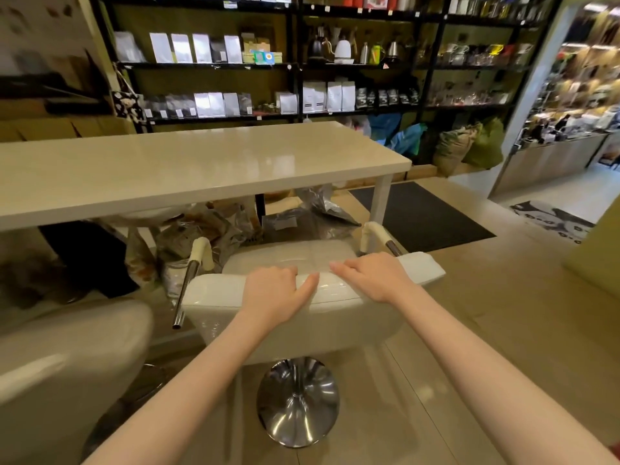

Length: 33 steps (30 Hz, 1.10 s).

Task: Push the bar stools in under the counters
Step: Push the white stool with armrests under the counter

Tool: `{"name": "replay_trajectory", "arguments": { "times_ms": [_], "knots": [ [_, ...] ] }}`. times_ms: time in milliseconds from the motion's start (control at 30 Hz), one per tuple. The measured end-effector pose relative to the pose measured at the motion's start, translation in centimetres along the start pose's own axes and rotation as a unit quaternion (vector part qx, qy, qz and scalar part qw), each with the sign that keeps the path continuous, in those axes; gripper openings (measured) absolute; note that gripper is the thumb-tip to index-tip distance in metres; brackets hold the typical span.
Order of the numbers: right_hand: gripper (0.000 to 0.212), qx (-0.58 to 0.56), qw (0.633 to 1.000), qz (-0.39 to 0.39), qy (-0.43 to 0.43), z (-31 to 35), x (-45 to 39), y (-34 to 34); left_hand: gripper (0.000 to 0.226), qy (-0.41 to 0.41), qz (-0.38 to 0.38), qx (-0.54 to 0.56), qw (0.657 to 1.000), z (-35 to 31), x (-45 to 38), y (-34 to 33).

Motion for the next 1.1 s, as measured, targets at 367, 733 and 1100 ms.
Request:
{"name": "replay_trajectory", "arguments": {
  "times_ms": [367, 733, 1100],
  "knots": [
    [0.078, -0.022, 0.999, -0.034, 0.004, -3.9, -0.6, 0.0, 0.055, 0.043, -0.008, -0.004, 0.999, -3.6, -0.4, -0.8],
    [0.062, -0.032, 0.997, -0.033, 0.065, -4.9, -1.0, 0.2, 0.056, 0.069, -0.003, -0.033, 0.997, -4.5, -0.6, -0.7],
    [0.075, -0.021, 0.992, -0.064, 0.110, -5.3, -1.2, 0.0, 0.062, 0.087, -0.006, -0.038, 0.995, -5.3, -0.5, -0.3]
  ]
}}
Point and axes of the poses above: each hand's wrist, its own x-axis away from the middle knuckle, its own y-axis out of the back of the hand, z = x × y, the point moved 2 cm from there along -x, towards the middle knuckle, and after that the axes turned 6 degrees about -z, right-handed, at the moved point
